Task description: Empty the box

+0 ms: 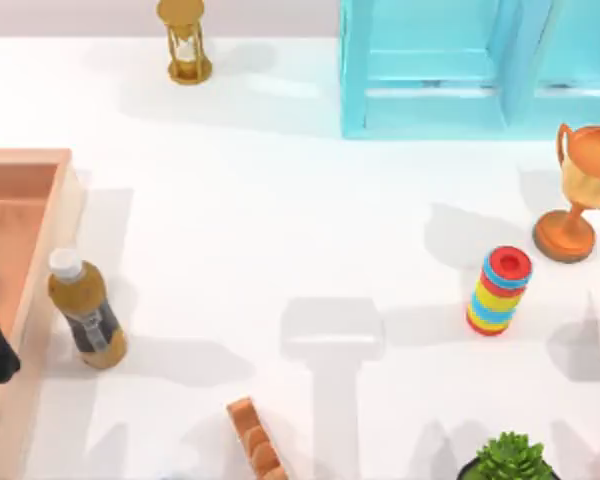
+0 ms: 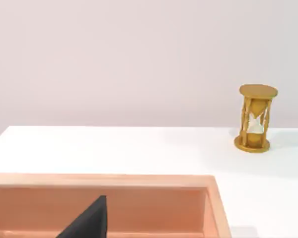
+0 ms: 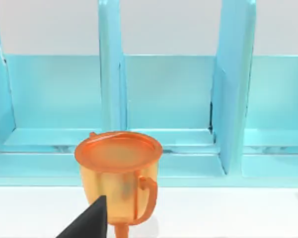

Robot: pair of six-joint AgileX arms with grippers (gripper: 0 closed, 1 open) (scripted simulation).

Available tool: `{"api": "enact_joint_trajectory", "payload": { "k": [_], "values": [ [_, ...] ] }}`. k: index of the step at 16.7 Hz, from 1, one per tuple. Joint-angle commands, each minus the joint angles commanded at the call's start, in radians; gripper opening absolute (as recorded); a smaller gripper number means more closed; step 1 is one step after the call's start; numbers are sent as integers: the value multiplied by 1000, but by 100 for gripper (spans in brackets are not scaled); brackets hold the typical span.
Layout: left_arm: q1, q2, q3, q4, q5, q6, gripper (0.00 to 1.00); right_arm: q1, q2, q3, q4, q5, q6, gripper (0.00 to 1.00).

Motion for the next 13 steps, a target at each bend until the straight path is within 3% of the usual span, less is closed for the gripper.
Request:
{"api": "enact_joint_trajectory", "payload": {
  "k": [6, 13],
  "values": [
    [37, 108, 105, -102, -3, 33, 100, 0, 0, 0, 0, 0, 0, 100],
    [169, 690, 564, -574, -2, 168, 100, 0, 0, 0, 0, 0, 0, 100]
  ]
}}
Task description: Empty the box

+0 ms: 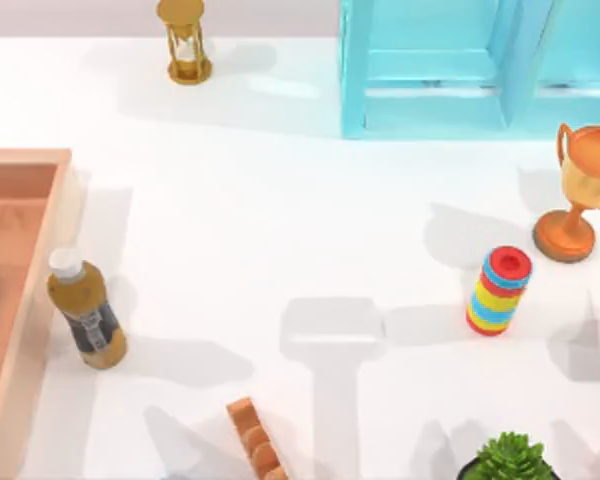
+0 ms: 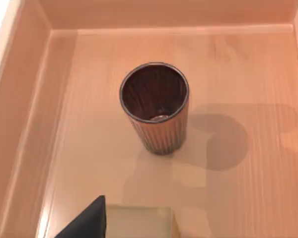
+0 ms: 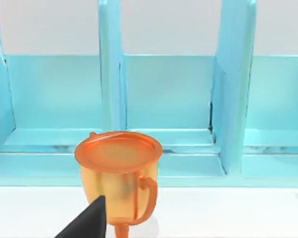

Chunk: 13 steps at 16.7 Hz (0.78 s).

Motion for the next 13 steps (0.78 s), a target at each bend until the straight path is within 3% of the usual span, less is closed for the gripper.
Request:
{"api": "enact_joint_trajectory", "payload": {
  "k": [7, 13],
  "values": [
    [130, 675, 462, -485, 3, 142, 100, 0, 0, 0, 0, 0, 0, 100],
    [184, 886, 677, -658, 2, 203, 100, 0, 0, 0, 0, 0, 0, 100]
  ]
}}
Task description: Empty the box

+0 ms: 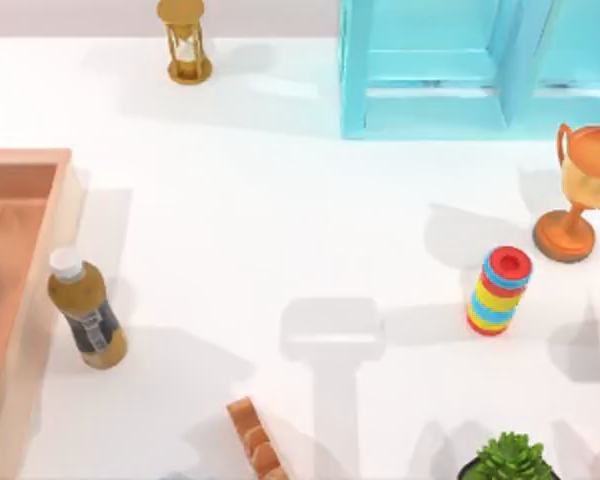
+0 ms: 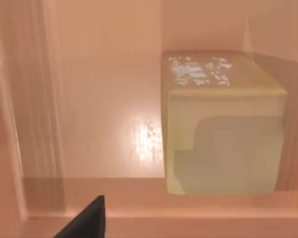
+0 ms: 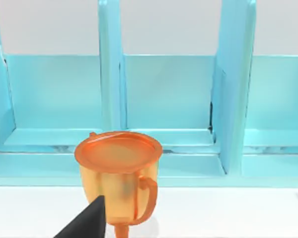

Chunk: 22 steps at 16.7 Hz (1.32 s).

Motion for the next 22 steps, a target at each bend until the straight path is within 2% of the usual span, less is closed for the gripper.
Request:
{"api": "enact_joint_trajectory", "payload": {
  "k": [7, 17, 22],
  "values": [
    [-2, 6, -9, 13, 0, -1, 100, 0, 0, 0, 0, 0, 0, 100],
    [5, 108, -261, 368, 0, 6, 100, 0, 0, 0, 0, 0, 0, 100],
    [5, 118, -288, 404, 0, 7, 100, 0, 0, 0, 0, 0, 0, 100]
  ]
}}
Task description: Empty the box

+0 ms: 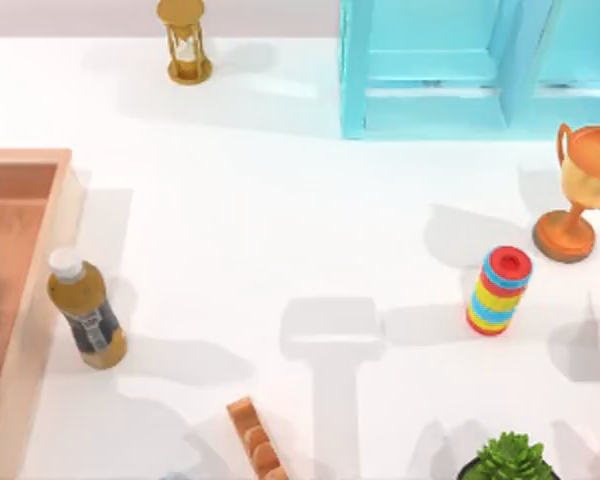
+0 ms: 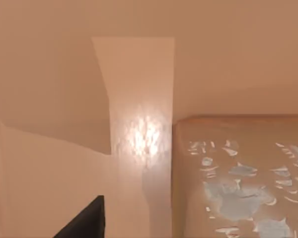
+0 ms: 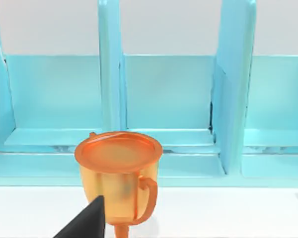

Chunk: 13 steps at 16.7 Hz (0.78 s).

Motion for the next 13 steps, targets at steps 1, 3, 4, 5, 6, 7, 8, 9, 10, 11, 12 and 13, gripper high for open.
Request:
{"api": "enact_joint_trajectory", "payload": {
  "k": [1, 3, 4, 5, 6, 7, 8, 9, 10, 11, 12, 13],
  "values": [
    [0, 0, 0, 0, 0, 0, 100, 0, 0, 0, 0, 0, 0, 100],
    [0, 0, 0, 0, 0, 0, 85, 0, 0, 0, 0, 0, 0, 100],
    [0, 0, 0, 0, 0, 0, 77, 0, 0, 0, 0, 0, 0, 100],
    [0, 0, 0, 0, 0, 0, 70, 0, 0, 0, 0, 0, 0, 100],
    [0, 0, 0, 0, 0, 0, 62, 0, 0, 0, 0, 0, 0, 100],
    [0, 0, 0, 0, 0, 0, 55, 0, 0, 0, 0, 0, 0, 100],
    [0, 0, 0, 0, 0, 0, 47, 0, 0, 0, 0, 0, 0, 100],
    [0, 0, 0, 0, 0, 0, 40, 0, 0, 0, 0, 0, 0, 100],
    [0, 0, 0, 0, 0, 0, 32, 0, 0, 0, 0, 0, 0, 100],
    [0, 0, 0, 0, 0, 0, 25, 0, 0, 0, 0, 0, 0, 100],
    [0, 0, 0, 0, 0, 0, 17, 0, 0, 0, 0, 0, 0, 100],
    [0, 0, 0, 0, 0, 0, 10, 0, 0, 0, 0, 0, 0, 100]
  ]
}}
